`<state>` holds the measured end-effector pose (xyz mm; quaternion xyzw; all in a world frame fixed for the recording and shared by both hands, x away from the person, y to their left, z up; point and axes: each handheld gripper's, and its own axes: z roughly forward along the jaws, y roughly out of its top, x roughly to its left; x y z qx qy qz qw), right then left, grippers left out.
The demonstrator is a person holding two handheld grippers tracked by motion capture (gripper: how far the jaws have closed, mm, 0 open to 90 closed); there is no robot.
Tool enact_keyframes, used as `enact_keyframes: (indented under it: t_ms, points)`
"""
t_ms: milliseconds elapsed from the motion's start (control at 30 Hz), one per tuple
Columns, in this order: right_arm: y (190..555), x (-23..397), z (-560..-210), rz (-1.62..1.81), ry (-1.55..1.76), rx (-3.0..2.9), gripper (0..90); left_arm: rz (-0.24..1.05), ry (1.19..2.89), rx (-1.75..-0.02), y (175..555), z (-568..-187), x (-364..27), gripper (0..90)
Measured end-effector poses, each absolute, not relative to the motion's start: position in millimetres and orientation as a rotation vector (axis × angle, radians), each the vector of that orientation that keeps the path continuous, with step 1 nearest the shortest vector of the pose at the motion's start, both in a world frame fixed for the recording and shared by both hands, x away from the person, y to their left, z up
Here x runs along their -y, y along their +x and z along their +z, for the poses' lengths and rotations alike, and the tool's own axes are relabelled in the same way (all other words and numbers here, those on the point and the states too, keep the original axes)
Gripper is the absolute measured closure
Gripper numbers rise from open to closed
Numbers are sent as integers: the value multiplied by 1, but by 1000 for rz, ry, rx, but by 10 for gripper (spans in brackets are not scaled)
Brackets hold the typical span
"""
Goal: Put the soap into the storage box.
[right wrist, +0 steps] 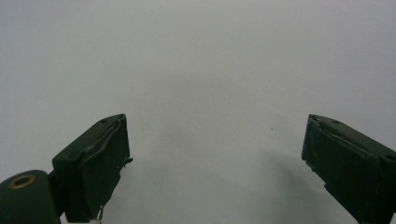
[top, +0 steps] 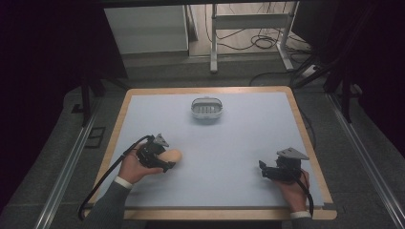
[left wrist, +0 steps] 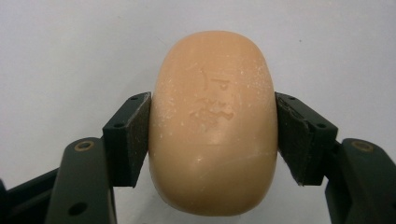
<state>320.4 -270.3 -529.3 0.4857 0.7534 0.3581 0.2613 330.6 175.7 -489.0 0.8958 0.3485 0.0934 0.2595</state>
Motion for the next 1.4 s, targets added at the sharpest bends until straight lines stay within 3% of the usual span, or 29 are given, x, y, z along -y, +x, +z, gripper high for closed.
enact_keyframes:
  t_ms: [1400]
  points:
    - [320,270,-529,967,1316,-2036,76,291,2376,-932,380,-458,-169,332]
